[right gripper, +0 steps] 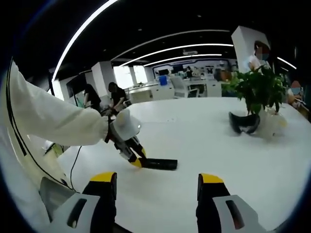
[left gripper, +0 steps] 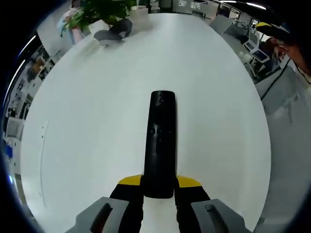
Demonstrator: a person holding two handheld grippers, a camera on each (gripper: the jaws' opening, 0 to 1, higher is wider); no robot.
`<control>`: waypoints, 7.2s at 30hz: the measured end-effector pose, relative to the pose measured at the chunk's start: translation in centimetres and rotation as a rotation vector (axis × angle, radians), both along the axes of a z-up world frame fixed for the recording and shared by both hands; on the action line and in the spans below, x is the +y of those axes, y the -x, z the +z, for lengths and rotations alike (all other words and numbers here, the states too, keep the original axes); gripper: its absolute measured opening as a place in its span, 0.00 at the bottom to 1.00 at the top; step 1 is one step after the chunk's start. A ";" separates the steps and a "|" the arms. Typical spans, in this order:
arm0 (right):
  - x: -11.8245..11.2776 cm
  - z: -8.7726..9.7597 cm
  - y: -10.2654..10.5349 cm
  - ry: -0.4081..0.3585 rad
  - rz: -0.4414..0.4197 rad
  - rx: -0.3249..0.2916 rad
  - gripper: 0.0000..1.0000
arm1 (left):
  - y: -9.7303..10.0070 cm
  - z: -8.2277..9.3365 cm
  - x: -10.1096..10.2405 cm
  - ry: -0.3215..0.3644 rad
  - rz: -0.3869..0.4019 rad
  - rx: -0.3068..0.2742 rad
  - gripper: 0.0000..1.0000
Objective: Press the specified remote control buttons in sequence, fully releasing each button before pressing the next.
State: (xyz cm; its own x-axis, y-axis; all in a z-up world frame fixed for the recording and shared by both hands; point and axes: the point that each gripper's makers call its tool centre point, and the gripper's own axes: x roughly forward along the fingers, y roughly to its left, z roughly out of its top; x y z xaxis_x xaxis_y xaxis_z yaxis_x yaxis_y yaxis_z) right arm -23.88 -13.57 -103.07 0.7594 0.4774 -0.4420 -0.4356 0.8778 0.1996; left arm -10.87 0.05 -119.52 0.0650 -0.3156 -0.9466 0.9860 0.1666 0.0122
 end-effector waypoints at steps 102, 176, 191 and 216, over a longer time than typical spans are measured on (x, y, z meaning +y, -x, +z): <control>4.7 1.1 1.4 0.050 0.210 0.012 0.34 | 14.4 -0.2 1.0 -0.012 0.012 0.011 0.24; 4.4 -12.8 3.8 0.330 0.380 0.407 0.00 | 18.7 0.0 0.5 0.099 0.025 0.008 0.24; 4.3 -14.7 4.1 0.375 0.386 0.474 0.00 | 18.8 0.1 0.5 0.115 0.025 0.012 0.24; 4.4 -15.2 3.8 0.347 0.356 0.506 0.00 | 18.9 0.2 0.6 0.139 0.030 0.010 0.24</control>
